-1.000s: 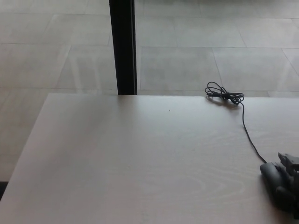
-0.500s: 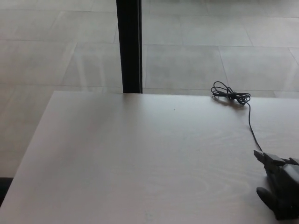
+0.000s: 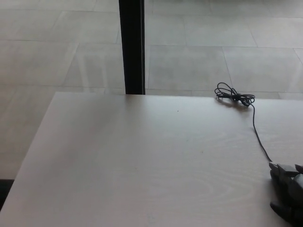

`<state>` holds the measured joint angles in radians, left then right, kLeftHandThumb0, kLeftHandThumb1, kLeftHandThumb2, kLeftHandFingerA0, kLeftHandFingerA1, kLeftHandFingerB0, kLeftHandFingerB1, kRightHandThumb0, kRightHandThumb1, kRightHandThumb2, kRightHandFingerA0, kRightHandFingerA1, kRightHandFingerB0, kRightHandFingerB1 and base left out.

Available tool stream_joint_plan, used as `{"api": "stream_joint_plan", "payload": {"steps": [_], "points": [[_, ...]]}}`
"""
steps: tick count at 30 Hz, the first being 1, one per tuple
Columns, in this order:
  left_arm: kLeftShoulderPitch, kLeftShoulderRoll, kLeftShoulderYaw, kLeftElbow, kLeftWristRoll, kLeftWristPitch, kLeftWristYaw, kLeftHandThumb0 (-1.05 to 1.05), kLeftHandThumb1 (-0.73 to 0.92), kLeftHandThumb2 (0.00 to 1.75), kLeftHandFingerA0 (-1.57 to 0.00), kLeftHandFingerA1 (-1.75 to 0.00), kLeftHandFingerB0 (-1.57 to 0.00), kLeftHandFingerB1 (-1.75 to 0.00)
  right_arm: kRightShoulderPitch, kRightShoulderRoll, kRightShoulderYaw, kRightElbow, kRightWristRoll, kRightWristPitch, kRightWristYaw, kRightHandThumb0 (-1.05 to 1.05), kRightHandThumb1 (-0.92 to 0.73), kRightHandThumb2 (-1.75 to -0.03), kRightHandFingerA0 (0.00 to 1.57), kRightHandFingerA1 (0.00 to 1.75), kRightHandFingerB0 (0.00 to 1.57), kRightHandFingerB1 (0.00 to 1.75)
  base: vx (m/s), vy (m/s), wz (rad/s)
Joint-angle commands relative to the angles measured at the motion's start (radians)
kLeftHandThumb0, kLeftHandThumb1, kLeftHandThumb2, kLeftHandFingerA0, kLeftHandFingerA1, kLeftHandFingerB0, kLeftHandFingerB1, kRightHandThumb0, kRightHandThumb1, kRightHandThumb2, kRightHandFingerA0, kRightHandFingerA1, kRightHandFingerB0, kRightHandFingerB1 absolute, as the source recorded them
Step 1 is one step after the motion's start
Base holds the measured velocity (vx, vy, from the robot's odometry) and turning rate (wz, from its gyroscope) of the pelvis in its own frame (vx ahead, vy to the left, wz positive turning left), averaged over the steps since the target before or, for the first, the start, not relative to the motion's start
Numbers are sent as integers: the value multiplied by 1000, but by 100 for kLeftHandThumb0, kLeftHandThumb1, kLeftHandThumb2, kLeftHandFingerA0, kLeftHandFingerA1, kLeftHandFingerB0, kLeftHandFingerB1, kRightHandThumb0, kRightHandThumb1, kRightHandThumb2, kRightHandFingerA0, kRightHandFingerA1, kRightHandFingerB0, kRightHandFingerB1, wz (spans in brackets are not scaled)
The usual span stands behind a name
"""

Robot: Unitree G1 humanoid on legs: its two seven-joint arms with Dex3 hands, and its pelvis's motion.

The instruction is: The robot uses its right fingers to click on the left button of the black mouse placed on the table.

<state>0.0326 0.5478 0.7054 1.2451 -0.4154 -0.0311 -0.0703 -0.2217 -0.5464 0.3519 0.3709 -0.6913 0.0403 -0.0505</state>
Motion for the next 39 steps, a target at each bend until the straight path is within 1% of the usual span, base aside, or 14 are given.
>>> {"api": "stream_joint_plan", "payload": {"steps": [1,3,6,9,16,17,18,19,24,25,28,35,36,39], "points": [[3,5,6,0,-14,-17,-16,-98,91,83,-41,-66,-39,-44,-17,-16,8,15,-50,-10,-38,-103,-92,-83,0,37,3,29,0,0,0],[4,2,5,2,-13,-16,-20,-99,91,83,-40,-64,-37,-43,-22,-18,16,18,-62,-18,-43,-96,-79,-127,0,32,10,25,0,0,0],[2,3,5,3,-12,-10,-9,-92,80,122,-58,-86,-36,-53,-30,-7,16,3,-57,-5,-16,-101,-92,-82,0,29,3,28,0,0,0],[10,2,1,3,-9,-14,-13,-90,80,122,-52,-78,-36,-53,-39,-3,23,14,-67,-7,-26,-91,-75,-123,0,32,6,28,0,0,0],[8,0,4,-4,-7,-22,9,-95,92,85,-58,-83,-40,-44,-41,-1,23,39,-62,-21,-28,-93,-77,-122,0,31,8,29,0,0,0],[11,0,5,-3,-8,-22,5,-90,81,121,-60,-84,-38,-53,-40,4,21,53,-60,-24,-41,-99,-92,-78,0,38,12,30,0,0,0],[19,-7,15,-6,-20,-36,-26,-99,89,87,-35,-74,-34,-45,-37,9,15,72,-51,-26,-52,-100,-92,-78,0,36,9,28,0,0,0],[22,-9,19,-8,-25,-37,-36,-97,91,82,-39,-74,-36,-44,-36,7,14,75,-52,-22,-48,-99,-80,-123,0,29,7,29,0,0,0],[27,-4,20,-7,-20,-26,-33,-99,91,88,-46,-75,-34,-43,-42,3,18,108,-59,-19,-51,-100,-81,-124,0,31,10,26,0,0,0],[28,-1,22,1,-22,-33,-41,-100,92,86,-45,-85,-36,-44,-47,-11,27,123,-86,8,-47,-102,-92,-78,0,37,5,30,0,0,0],[34,-4,22,-4,-24,-44,-55,-91,82,123,-54,-86,-31,-54,-49,-13,23,141,-84,14,-57,-105,-78,-98,0,36,8,27,0,0,0],[34,-3,17,-1,-22,-41,-39,-98,92,88,-50,-82,-33,-44,-45,-13,21,152,-83,8,-67,-96,-80,-125,0,35,9,28,0,0,0],[34,-3,15,0,-21,-42,-42,-89,81,122,-54,-80,-32,-52,-44,-11,30,161,-88,-5,-77,-100,-84,-127,3,37,6,27,0,0,0],[31,-1,14,3,-20,-38,-32,-99,92,86,-48,-73,-36,-43,-39,11,26,176,-64,-7,-69,-102,-92,-83,0,38,17,30,0,0,0]]}}
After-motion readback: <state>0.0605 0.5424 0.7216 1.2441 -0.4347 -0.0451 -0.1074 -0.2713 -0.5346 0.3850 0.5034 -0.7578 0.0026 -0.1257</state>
